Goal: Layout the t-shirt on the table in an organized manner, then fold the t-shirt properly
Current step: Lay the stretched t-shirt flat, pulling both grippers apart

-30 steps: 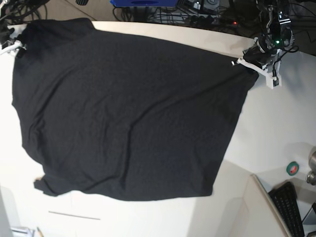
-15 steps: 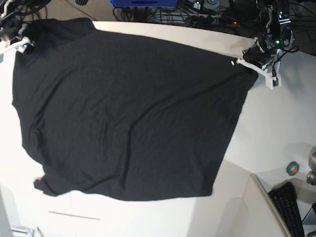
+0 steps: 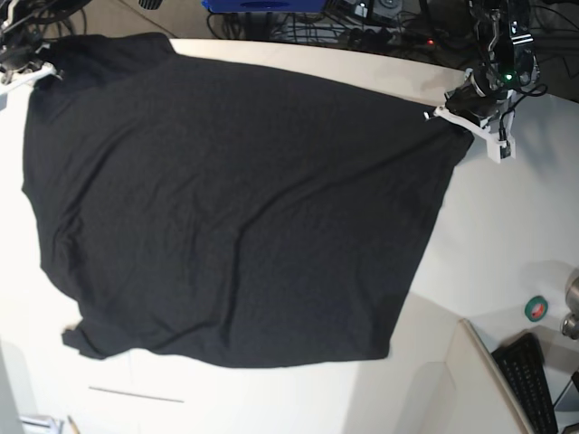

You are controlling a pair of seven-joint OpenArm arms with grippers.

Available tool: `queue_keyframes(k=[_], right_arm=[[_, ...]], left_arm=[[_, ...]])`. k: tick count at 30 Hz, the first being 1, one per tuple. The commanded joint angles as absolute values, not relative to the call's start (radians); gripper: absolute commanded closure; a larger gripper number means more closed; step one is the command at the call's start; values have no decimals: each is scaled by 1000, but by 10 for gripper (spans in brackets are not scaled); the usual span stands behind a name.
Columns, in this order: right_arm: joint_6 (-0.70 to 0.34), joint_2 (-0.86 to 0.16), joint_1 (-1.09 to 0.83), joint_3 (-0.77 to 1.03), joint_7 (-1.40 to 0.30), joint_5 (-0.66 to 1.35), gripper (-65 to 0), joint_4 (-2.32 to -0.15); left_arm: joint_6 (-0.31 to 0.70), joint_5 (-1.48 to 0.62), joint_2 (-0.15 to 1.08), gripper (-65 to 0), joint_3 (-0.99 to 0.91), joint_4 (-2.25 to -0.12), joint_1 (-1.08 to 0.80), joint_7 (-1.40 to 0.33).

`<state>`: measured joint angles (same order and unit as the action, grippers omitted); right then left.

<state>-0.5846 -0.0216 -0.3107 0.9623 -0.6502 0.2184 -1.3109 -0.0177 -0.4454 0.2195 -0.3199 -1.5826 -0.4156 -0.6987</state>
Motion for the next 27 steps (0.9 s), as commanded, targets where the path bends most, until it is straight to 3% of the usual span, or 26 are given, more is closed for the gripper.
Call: queue_keyframes(k=[1, 3, 5, 6, 11, 19, 27], right_arm=[[-587, -22, -318, 961, -687, 205, -119, -1310], [-587, -22, -318, 961, -687, 205, -101, -1310], [-587, -22, -318, 961, -687, 205, -14, -1310], [-587, -22, -318, 961, -687, 205, 0, -1310], [-587, -27, -318, 969, -727, 205, 0, -1323], [-587, 2, -366, 970, -888, 205, 0, -1587], [-587, 13, -397, 964, -903, 203, 0, -1682]], left_arm=[[-18, -444, 231, 0, -323, -1603, -414, -682], [-18, -444, 231, 0, -321, -1604, -414, -682], [-18, -444, 231, 0, -321, -1604, -414, -682], [-18, -444, 231, 0, -321, -1604, -414, -682], [-18, -446, 231, 0, -326, -1615, -421, -684], [-18, -449, 226, 0, -328, -1764, -510, -685], [-18, -447, 228, 0, -328, -1788, -576, -687]])
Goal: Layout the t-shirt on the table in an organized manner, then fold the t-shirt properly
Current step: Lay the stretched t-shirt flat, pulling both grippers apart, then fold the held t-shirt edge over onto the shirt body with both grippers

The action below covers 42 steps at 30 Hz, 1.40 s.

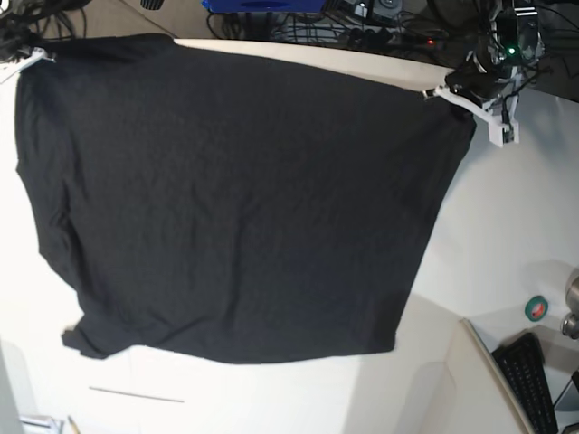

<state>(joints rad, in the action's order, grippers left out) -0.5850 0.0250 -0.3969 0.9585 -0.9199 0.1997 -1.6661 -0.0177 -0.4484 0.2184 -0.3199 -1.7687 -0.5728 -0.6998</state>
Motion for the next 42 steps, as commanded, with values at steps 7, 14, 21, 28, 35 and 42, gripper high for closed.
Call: queue_keyframes(k=[7, 14, 21, 28, 35, 42], right_arm=[[-587, 13, -398, 963, -903, 202, 0, -1681], [-587, 8, -423, 970, -900, 202, 0, -1690], [-587, 13, -438, 961, -897, 202, 0, -1684], [-587, 7, -418, 960, -897, 202, 0, -1693], [-585, 4, -308, 958, -903, 200, 0, -1693], [-582, -31, -203, 840, -898, 64, 0, -1676]], left_arm=[[-18, -446, 228, 0, -329, -1819, -624, -687], [-18, -446, 203, 0, -421, -1867, -674, -687], [-18, -444, 200, 0, -437, -1859, -680, -687], [-18, -452, 199, 0, -437, -1867, -671, -688], [-18, -453, 199, 0, -444, -1863, -570, -809], [-18, -447, 199, 0, -438, -1857, -435, -909]])
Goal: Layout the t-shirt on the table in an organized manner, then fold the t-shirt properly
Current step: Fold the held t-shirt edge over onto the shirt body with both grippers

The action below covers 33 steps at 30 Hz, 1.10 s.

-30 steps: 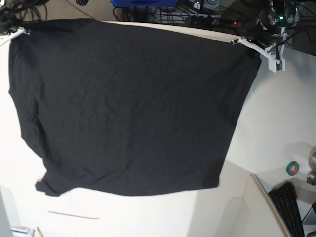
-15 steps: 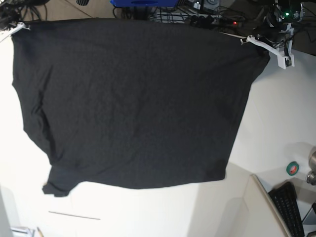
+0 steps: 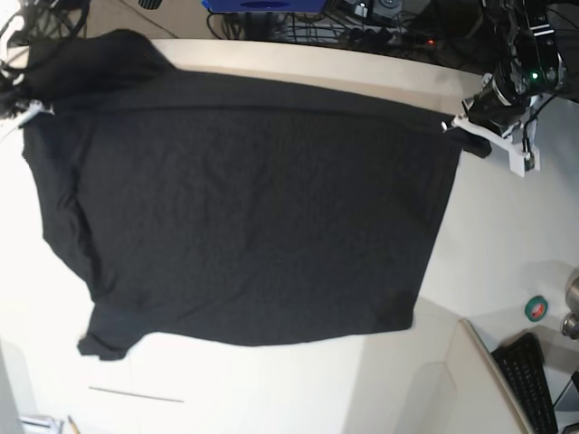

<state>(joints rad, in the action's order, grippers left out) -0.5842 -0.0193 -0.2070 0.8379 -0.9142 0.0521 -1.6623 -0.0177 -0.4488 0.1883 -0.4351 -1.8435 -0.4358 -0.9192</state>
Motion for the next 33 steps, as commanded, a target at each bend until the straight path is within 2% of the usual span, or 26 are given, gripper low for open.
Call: queue_keyframes(k=[1, 6, 12, 19, 29, 33], right_arm=[[-582, -31, -188, 829, -897, 44, 0, -1675], [-582, -33, -104, 820, -898, 7, 0, -1672], [-582, -36, 10, 817, -897, -74, 0, -1563], [-582, -38, 59, 774, -895, -76, 0, -1535], [-579, -38, 108, 739, -895, -76, 0, -1529], [-579, -41, 137, 737, -895, -77, 0, -1455]], left_arm=[[-18, -446, 199, 0, -438, -1857, -417, -921], [-18, -446, 199, 0, -438, -1854, -351, -952], [-18, -444, 199, 0, -441, -1756, -288, -949], [-18, -443, 202, 0, -441, -1713, -248, -944], [-18, -285, 165, 0, -444, -1698, -173, -944], [-18, -271, 163, 0, -438, -1684, -151, -944]])
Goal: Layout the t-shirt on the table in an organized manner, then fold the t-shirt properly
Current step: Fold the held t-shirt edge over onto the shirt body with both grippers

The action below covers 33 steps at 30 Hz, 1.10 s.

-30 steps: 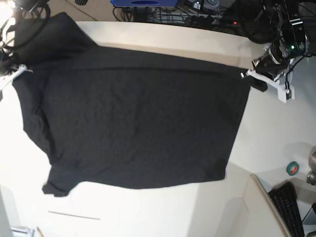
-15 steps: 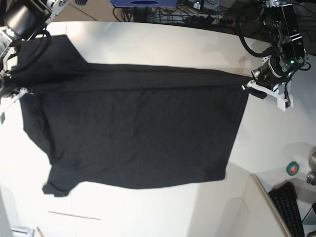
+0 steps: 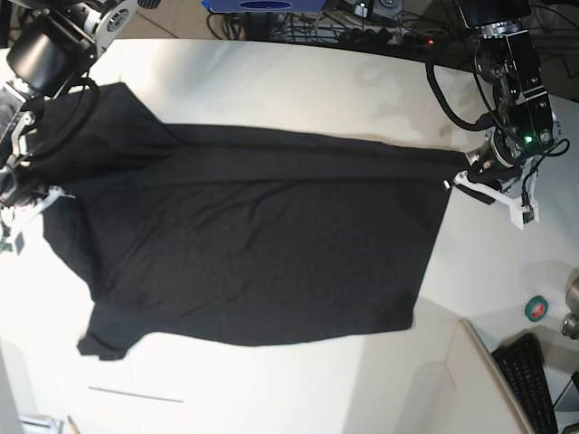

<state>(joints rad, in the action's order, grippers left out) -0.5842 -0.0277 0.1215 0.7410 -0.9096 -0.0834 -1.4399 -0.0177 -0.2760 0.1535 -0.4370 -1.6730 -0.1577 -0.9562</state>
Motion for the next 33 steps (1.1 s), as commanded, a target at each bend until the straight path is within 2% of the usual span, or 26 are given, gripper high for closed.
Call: queue_keyframes(k=[1, 8, 24, 25, 27, 28, 29, 33], right_arm=[[-579, -48, 139, 737, -894, -77, 0, -1442], [-579, -61, 165, 737, -796, -77, 0, -1340], [-579, -59, 222, 740, -694, -77, 0, -1231], [-579, -59, 220, 743, -693, -76, -62, -1231], [-579, -59, 219, 746, -693, -76, -234, -1237], [-579, -61, 217, 748, -691, -74, -302, -1241], [-579, -61, 209, 750, -691, -73, -332, -1245], [-579, -53, 147, 776, -691, -73, -333, -1359]], left_arm=[[-18, -274, 163, 0, -438, -1673, -145, -944], [-18, -269, 163, 0, -438, -1618, -105, -943], [-18, -274, 163, 0, -443, -1497, -8, -941], [-18, -275, 163, 0, -444, -1500, -7, -941], [-18, -275, 163, 0, -443, -1506, -1, -941], [-18, -275, 163, -49, -443, -1504, 10, -941], [-18, -275, 162, -128, -443, -1498, 18, -941], [-18, -277, 162, -449, -446, -1508, 25, -941]])
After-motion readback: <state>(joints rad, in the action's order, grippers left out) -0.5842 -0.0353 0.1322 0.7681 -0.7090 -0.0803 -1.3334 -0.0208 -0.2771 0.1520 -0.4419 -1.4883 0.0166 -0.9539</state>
